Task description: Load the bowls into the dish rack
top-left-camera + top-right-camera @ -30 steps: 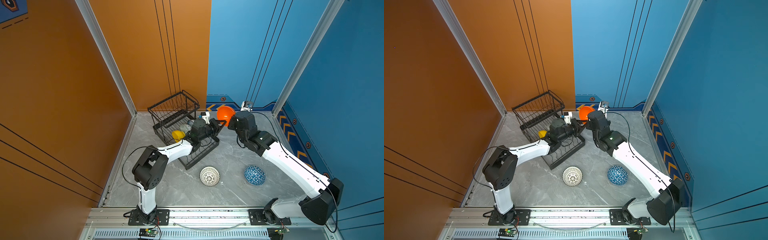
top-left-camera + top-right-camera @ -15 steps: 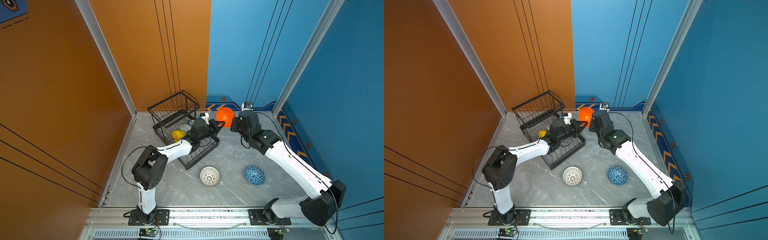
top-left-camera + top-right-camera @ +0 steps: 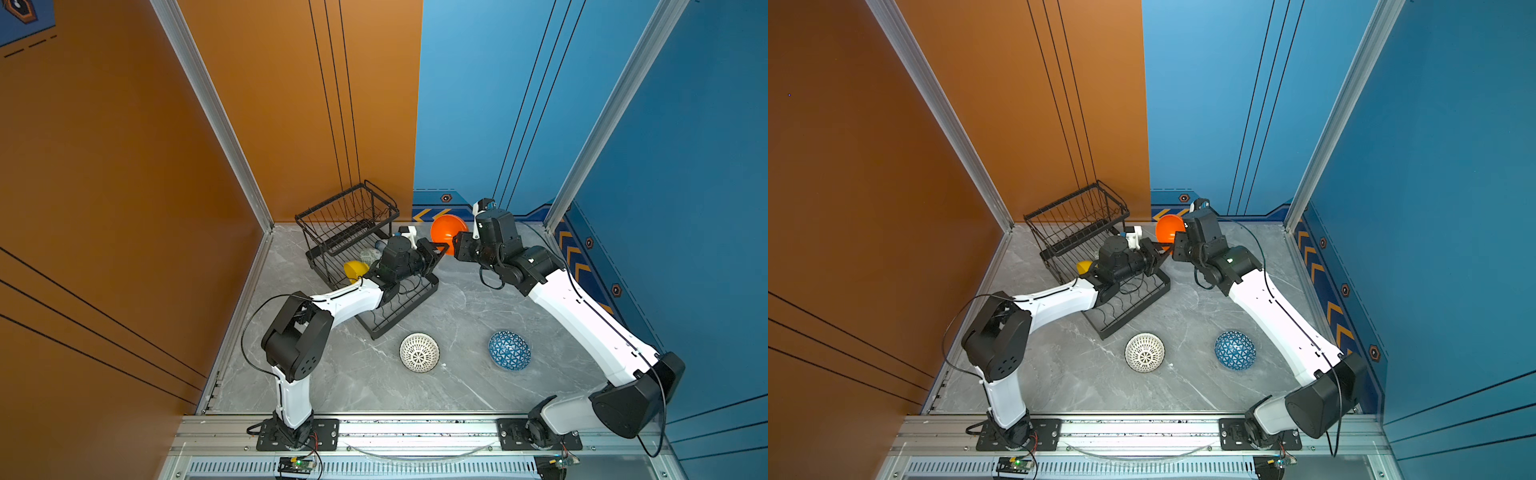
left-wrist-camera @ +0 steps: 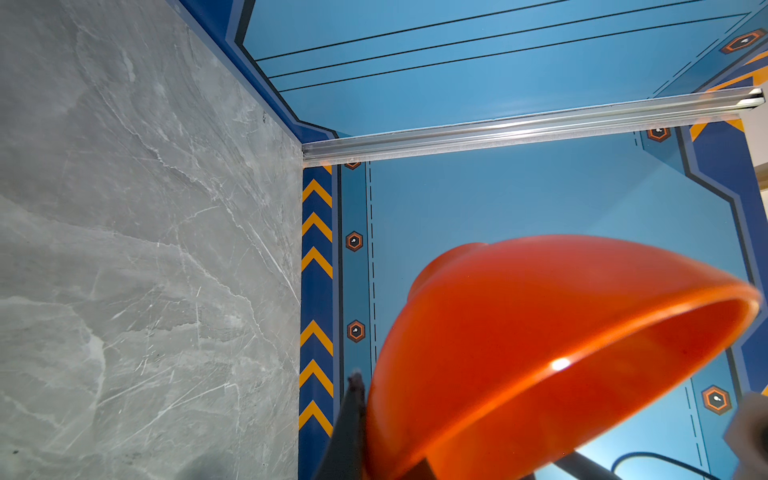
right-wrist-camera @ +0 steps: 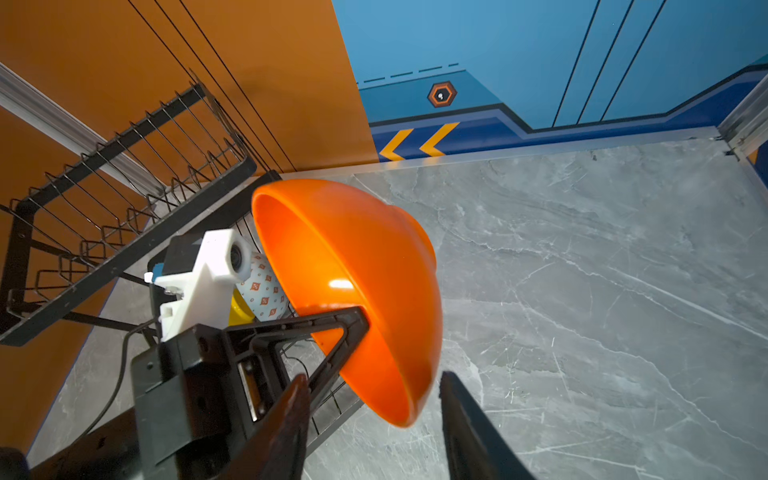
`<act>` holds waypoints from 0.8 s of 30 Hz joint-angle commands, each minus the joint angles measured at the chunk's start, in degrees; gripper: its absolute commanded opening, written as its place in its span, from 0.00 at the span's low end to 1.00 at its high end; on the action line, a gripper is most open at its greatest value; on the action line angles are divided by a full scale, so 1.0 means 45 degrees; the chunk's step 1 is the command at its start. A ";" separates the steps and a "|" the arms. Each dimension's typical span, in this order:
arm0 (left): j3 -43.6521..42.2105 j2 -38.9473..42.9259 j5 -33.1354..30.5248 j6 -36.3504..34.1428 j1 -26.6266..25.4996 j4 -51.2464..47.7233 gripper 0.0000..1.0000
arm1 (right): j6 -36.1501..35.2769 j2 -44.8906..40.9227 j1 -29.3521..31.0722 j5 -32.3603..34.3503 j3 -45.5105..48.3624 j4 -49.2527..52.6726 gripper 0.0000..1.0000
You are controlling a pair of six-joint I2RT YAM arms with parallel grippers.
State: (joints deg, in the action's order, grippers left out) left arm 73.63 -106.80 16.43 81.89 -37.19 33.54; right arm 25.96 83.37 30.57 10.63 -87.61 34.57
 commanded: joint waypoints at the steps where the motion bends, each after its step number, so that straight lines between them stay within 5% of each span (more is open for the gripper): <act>1: 0.0348 0.0589 -0.0174 -0.0229 0.0077 0.0301 0.00 | 0.0000 0.0249 -0.0020 0.0146 -0.0330 0.0781 0.52; 24: 0.0392 0.0436 -0.0318 -0.0130 -0.0269 0.0359 0.00 | -0.0516 0.0877 0.1544 0.5527 0.0851 -0.2085 0.11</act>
State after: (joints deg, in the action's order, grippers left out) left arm 73.63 -106.80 14.61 81.95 -37.39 33.47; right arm 24.53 86.78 35.94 31.14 -84.79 28.21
